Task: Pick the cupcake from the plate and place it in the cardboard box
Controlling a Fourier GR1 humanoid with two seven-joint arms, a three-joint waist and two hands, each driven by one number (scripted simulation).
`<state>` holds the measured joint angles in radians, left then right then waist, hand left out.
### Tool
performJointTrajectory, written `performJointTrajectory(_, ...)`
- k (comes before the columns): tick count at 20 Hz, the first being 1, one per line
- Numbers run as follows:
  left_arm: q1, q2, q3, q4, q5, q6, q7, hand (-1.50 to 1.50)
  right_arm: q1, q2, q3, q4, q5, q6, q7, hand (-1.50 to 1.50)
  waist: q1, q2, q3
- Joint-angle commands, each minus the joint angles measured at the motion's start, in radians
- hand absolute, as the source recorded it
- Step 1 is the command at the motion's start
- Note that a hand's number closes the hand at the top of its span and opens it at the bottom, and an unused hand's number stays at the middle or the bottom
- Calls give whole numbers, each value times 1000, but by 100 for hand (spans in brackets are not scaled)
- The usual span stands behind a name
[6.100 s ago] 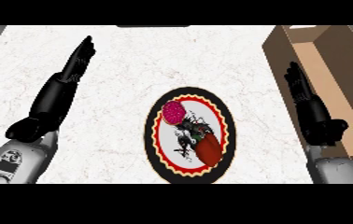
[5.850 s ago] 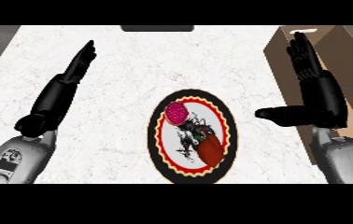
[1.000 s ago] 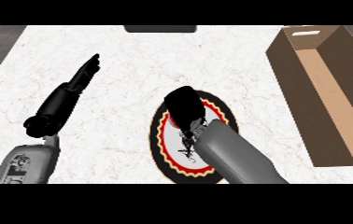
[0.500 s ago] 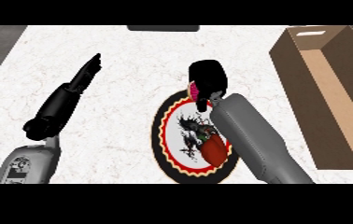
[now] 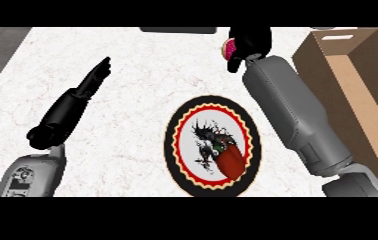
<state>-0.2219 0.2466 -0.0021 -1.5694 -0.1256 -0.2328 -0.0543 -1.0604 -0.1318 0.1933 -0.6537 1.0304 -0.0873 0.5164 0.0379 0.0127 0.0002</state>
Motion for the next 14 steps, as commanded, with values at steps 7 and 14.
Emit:
performJointTrajectory(7, 17, 6, 19, 38, -12, 1, -38, 0, -169, -45, -77, -17, 89, -146, 263, 150, -32, -15, -1)
performJointTrajectory(14, 38, 8, 21, 15, -25, 6, -47, 0, -156, -191, -166, -5, 134, -247, 392, 150, -29, -10, 0)
